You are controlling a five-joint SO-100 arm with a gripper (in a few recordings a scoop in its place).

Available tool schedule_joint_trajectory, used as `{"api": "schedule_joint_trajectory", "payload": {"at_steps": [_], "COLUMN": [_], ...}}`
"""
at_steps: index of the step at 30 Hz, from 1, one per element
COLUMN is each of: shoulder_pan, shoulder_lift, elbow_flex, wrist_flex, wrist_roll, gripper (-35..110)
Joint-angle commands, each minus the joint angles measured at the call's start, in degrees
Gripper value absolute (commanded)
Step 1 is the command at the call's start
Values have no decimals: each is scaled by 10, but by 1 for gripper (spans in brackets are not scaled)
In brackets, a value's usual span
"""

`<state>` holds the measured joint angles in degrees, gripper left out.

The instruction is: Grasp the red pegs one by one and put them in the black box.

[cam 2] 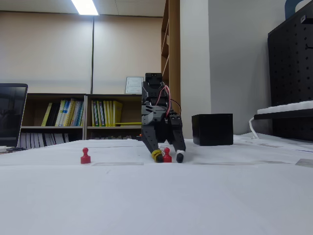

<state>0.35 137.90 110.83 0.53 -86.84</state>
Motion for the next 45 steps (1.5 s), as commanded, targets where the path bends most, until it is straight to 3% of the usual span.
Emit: {"api": "schedule_joint_trajectory", "payload": {"at_steps": [1,6,15,27,35,45], "shoulder_pan": [17,16,-55,-294,-417,-424], "shoulder_lift": [7,-32,-323,-556,-577,-556], "elbow_flex": [13,15,-8,25,-4,-190], "wrist_flex": [11,87,586,904,924,805], "wrist_roll": [-4,-38,-216,-405,-480,-467], "gripper": [0,0,0,0,0,0]}}
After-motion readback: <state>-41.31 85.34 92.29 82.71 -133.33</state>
